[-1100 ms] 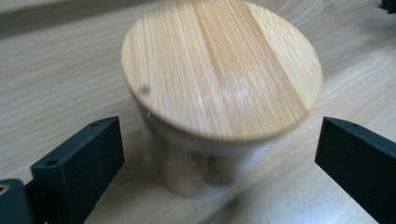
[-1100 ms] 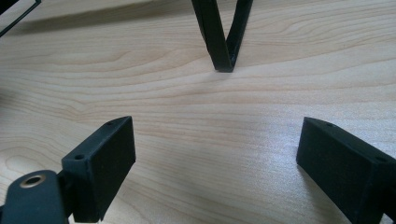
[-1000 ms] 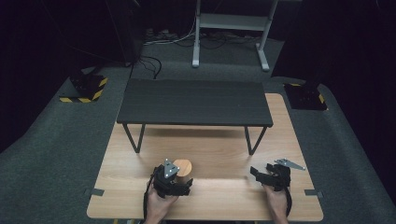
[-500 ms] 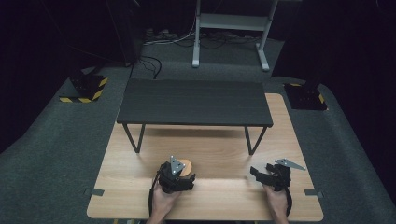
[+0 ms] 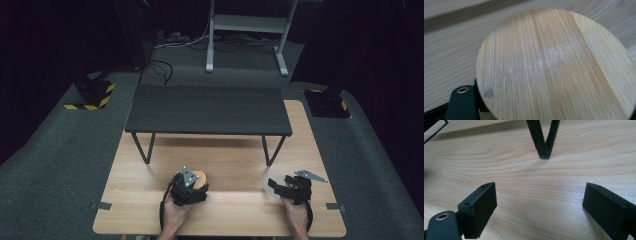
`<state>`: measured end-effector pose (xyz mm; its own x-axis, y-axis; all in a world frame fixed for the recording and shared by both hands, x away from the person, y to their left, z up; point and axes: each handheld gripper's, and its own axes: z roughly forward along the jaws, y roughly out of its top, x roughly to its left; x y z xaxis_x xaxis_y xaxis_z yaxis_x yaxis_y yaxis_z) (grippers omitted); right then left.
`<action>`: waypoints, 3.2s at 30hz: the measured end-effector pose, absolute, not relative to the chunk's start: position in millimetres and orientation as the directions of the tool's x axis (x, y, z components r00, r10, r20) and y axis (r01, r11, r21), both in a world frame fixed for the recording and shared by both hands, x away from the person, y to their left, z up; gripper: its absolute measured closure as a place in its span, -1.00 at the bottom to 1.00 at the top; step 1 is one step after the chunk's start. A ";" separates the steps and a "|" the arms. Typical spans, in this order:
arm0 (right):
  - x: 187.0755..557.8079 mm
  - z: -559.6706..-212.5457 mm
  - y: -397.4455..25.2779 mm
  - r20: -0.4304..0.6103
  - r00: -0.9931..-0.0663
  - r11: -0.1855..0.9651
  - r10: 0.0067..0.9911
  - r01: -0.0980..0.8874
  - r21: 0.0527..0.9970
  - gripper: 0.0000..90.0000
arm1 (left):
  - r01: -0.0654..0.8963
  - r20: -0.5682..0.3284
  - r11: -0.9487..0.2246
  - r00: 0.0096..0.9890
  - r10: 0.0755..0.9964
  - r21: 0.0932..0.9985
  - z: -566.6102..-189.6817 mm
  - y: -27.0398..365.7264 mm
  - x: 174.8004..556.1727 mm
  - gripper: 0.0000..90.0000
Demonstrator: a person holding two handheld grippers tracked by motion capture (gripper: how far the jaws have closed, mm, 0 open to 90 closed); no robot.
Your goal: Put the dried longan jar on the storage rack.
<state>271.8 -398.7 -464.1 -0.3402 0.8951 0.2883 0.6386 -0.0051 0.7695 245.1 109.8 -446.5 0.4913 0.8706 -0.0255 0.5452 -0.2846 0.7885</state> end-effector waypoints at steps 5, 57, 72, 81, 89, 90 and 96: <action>271.8 -464.3 -398.9 0.289 -0.340 -0.006 0.895 0.638 0.770 -0.74 | 0.549 -0.030 -0.283 0.491 0.871 0.786 -445.5 110.0 246.3 -0.44; 271.8 -465.6 -401.3 0.303 -0.338 -0.020 0.891 0.638 0.770 -0.74 | 0.434 0.006 -0.406 0.677 0.736 0.804 -273.4 133.5 292.7 -0.43; 271.2 -465.8 -401.5 0.305 -0.333 -0.025 0.892 0.638 0.770 -0.74 | 0.397 0.014 -0.376 0.671 0.741 0.837 -230.2 134.8 329.0 -0.43; 271.1 -465.9 -401.7 0.308 -0.332 -0.027 0.892 0.638 0.769 -0.74 | 0.441 -0.030 -0.332 0.637 0.770 0.834 -232.8 131.7 357.4 -0.44; 271.0 -466.0 -401.7 0.307 -0.332 -0.027 0.892 0.638 0.770 -0.74 | 0.455 -0.018 -0.338 0.617 0.787 0.824 -238.0 124.8 370.1 -0.43; 271.0 -465.9 -401.5 0.307 -0.332 -0.027 0.892 0.638 0.769 -0.74 | 0.457 -0.016 -0.340 0.615 0.788 0.822 -238.2 123.5 371.7 -0.43; 271.0 -465.9 -401.2 0.304 -0.333 -0.025 0.893 0.637 0.770 -0.74 | 0.456 -0.011 -0.343 0.614 0.789 0.821 -239.2 120.8 378.5 -0.43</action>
<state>271.0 -401.2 -465.9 -0.3329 0.8926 0.3039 0.6371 -0.0247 0.7704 378.5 120.8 -239.2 0.6137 0.7895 -0.0110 0.4562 -0.3432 0.8210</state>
